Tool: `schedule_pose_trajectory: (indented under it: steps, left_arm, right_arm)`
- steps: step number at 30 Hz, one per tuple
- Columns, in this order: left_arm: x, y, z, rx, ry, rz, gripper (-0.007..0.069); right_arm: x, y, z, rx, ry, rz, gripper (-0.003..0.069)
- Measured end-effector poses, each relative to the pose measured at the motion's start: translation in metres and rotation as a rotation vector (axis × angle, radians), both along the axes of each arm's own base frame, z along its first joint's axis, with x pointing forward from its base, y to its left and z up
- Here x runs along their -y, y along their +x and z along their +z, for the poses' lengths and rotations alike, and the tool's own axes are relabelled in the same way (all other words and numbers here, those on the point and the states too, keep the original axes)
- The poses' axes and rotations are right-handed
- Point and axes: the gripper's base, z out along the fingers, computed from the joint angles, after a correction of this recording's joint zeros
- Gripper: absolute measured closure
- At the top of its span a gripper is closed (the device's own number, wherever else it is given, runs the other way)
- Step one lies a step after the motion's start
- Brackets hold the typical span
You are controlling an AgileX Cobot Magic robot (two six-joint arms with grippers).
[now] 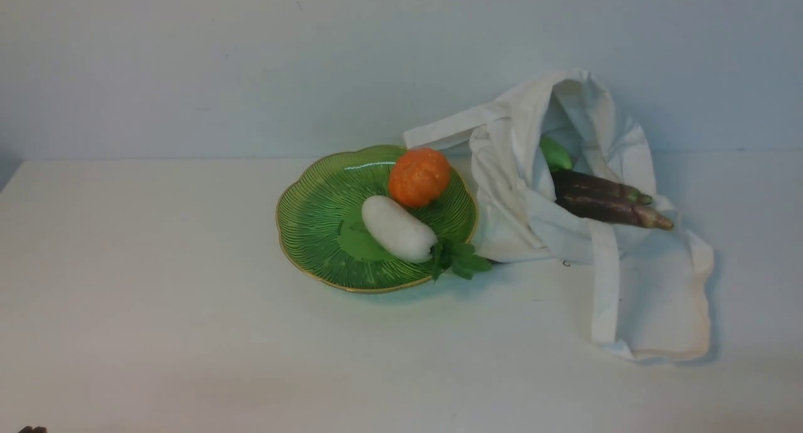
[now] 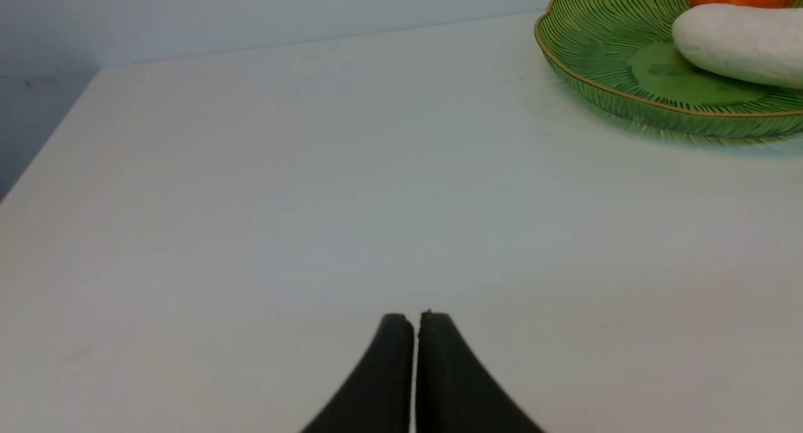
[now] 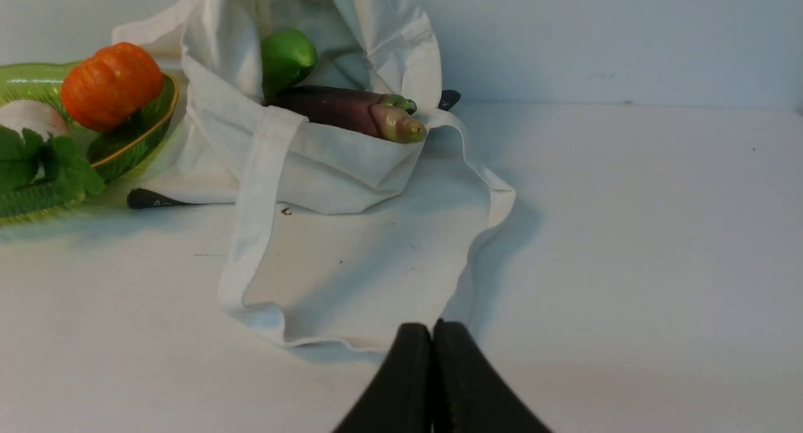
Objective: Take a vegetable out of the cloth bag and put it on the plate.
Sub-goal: Use the right arm to grab a chayote from the bag
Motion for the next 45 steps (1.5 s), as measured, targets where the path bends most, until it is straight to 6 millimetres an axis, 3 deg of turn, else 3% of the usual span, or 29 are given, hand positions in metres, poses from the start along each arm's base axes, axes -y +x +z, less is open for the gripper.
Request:
schedule_pose_trajectory:
  steps: [24,27,32,34,38,42,44,45]
  left_arm:
    - [0.000,0.000,0.000,0.000,0.000,0.000,0.0629]
    - [0.000,0.000,0.000,0.000,0.000,0.000,0.0629]
    - [0.000,0.000,0.000,0.000,0.000,0.000,0.0629]
    - [0.000,0.000,0.000,0.000,0.000,0.000,0.0629]
    - [0.000,0.000,0.000,0.000,0.000,0.000,0.0629]
    - [0.000,0.000,0.000,0.000,0.000,0.000,0.0629]
    - [0.000,0.000,0.000,0.000,0.000,0.000,0.0629]
    - [0.000,0.000,0.000,0.000,0.000,0.000,0.0629]
  right_arm:
    - [0.000,0.000,0.000,0.006,0.018,-0.001,0.0673]
    - [-0.003,0.001,0.001,0.015,0.198,-0.007,0.0673]
    - [-0.012,0.000,0.006,-0.008,0.798,-0.018,0.0673]
    - [-0.013,0.000,0.007,-0.010,0.899,-0.018,0.0673]
    - [-0.013,0.001,0.010,0.004,0.992,-0.019,0.0673]
    - [-0.015,0.000,0.014,0.013,0.900,0.014,0.0673]
    - [-0.016,-0.004,0.038,0.080,0.792,0.070,0.0673]
    - [-0.016,-0.005,0.040,0.089,0.790,0.074,0.0673]
